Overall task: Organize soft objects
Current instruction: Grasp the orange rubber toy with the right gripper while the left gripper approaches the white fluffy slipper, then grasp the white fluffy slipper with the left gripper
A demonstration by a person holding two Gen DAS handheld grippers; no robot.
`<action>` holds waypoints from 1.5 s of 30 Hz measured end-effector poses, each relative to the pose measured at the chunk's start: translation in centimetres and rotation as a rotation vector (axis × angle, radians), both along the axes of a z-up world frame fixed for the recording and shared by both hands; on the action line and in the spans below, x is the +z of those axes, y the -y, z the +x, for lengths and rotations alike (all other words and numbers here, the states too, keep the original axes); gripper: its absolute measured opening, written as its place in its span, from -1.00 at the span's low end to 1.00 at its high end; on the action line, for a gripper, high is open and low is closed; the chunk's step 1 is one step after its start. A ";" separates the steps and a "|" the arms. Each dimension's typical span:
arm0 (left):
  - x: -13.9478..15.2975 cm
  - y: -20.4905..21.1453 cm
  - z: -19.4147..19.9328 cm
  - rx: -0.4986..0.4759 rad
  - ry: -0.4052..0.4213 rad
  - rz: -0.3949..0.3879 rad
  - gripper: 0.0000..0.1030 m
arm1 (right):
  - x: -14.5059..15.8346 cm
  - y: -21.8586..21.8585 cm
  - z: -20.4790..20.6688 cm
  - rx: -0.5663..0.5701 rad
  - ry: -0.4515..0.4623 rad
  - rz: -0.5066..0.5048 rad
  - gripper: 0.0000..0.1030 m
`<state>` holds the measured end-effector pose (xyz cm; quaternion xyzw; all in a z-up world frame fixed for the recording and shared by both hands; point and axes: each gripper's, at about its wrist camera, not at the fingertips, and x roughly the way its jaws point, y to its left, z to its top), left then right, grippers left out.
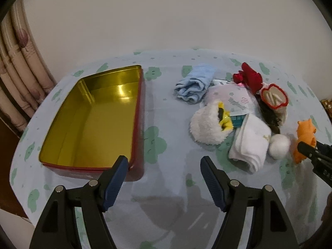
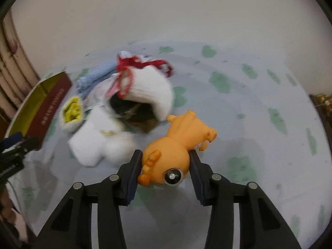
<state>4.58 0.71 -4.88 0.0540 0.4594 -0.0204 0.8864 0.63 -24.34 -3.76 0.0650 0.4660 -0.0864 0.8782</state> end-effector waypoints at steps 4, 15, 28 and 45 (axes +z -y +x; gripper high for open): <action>0.7 0.5 0.6 -0.038 0.013 -0.031 0.44 | -0.9 1.8 0.4 -0.020 -0.008 0.012 -0.15; 0.4 0.6 3.3 -0.085 -0.043 -0.127 0.44 | -2.4 2.7 1.3 -0.035 0.011 0.030 -0.13; -1.5 4.1 6.8 -0.209 -0.132 -0.117 0.44 | -2.7 3.1 0.7 -0.033 0.019 0.074 -0.20; -4.2 4.9 8.9 -0.198 -0.152 -0.095 0.20 | -2.9 3.4 0.8 -0.037 0.020 0.119 -0.19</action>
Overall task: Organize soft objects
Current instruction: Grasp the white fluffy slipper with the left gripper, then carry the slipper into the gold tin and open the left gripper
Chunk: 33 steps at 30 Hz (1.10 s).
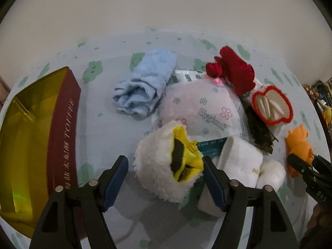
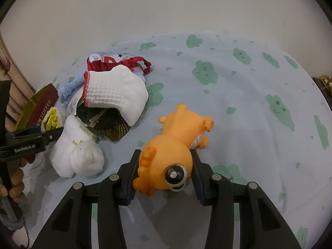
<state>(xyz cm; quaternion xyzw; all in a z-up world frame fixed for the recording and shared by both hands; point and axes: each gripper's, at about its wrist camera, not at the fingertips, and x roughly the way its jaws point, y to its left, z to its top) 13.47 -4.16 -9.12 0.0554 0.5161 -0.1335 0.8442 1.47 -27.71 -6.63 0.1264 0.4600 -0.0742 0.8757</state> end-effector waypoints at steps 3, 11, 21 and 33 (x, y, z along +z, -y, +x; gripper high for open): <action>0.2 0.1 -0.2 -0.010 0.009 0.006 -0.13 | 0.0 0.0 0.0 0.000 0.000 0.003 -0.19; 1.6 0.5 -1.6 -0.033 0.058 0.018 -0.24 | -0.1 0.0 0.0 -0.004 0.000 0.009 -0.19; 3.8 -1.4 -2.1 0.037 0.103 0.027 -0.23 | 0.0 0.0 0.1 -0.001 0.000 0.005 -0.19; 5.7 -5.3 -2.3 0.136 0.172 0.072 -0.23 | 0.0 -0.1 -0.1 -0.002 0.007 -0.011 -0.19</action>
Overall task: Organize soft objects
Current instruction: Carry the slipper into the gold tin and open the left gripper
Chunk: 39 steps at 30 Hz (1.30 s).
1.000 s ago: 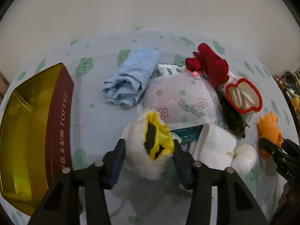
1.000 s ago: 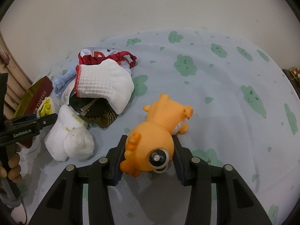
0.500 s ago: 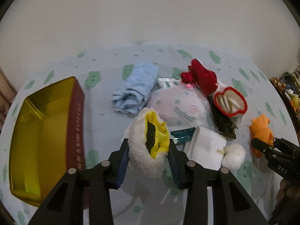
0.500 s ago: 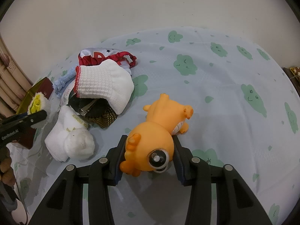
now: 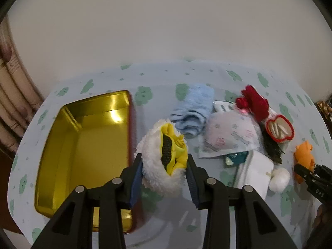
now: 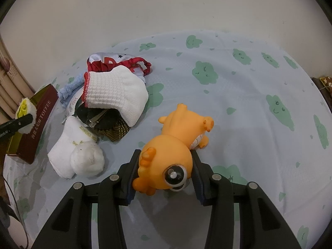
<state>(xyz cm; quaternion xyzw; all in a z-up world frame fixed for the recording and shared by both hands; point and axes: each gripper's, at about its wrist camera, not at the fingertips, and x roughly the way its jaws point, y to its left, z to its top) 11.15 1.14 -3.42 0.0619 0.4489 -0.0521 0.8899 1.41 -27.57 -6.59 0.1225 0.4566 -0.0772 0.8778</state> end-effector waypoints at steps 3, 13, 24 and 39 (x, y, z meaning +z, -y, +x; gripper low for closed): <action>0.5 -1.5 0.1 0.033 0.011 0.003 -0.23 | 0.0 0.0 0.0 0.001 0.001 -0.001 -0.19; 1.1 -8.6 0.9 0.183 0.014 0.023 -0.24 | 0.0 -0.1 0.0 -0.001 0.002 0.000 -0.19; -1.0 -14.1 0.7 0.279 -0.027 0.042 -0.23 | 0.0 -0.1 -0.1 0.000 0.007 -0.012 -0.19; -2.1 -16.0 0.3 0.270 -0.046 0.009 -0.09 | -0.1 -0.5 -0.3 0.007 0.015 -0.042 -0.19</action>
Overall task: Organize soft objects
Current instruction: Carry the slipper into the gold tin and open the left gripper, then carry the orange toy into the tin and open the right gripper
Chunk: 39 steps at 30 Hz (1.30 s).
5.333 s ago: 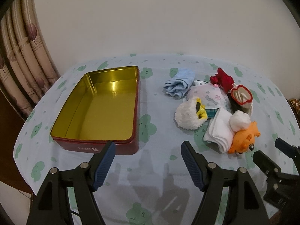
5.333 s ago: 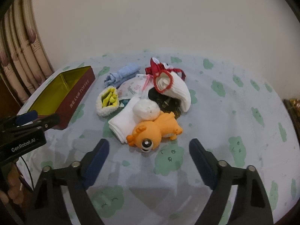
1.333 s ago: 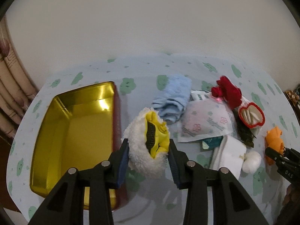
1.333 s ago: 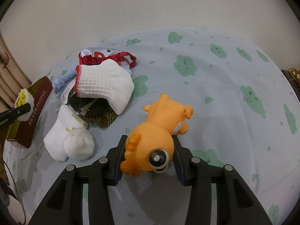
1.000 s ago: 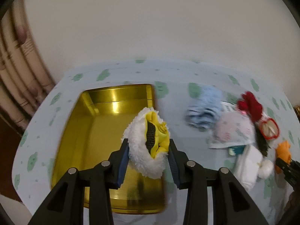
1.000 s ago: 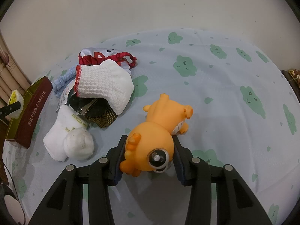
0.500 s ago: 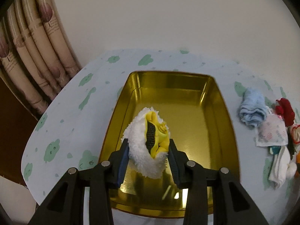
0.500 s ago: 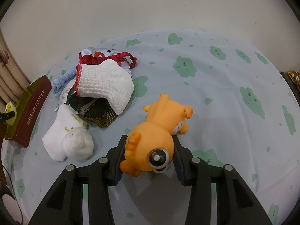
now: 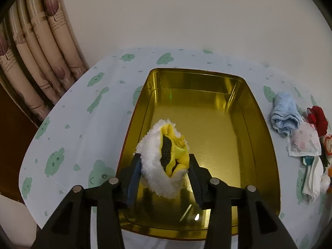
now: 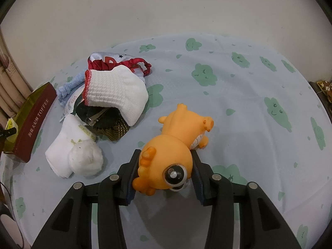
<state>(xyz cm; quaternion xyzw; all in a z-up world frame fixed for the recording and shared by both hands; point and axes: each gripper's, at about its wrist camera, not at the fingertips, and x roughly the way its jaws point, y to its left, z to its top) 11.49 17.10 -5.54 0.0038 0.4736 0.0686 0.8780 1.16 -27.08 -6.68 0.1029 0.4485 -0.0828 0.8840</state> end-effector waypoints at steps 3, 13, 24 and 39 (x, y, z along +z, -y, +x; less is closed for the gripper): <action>0.0 -0.1 0.0 -0.011 -0.002 -0.010 -0.06 | 0.0 0.0 0.0 0.001 0.001 -0.006 -0.19; 0.9 -0.5 -0.6 -0.003 0.040 -0.025 0.02 | 0.3 -0.3 0.0 0.000 0.009 -0.021 -0.21; 2.4 -1.3 -3.5 0.019 0.138 0.007 0.02 | 2.6 -0.7 -0.3 -0.014 0.051 -0.068 -0.22; 2.9 -3.9 -4.5 0.101 0.146 -0.060 0.02 | 8.0 -10.4 2.1 0.223 0.123 -0.149 -0.22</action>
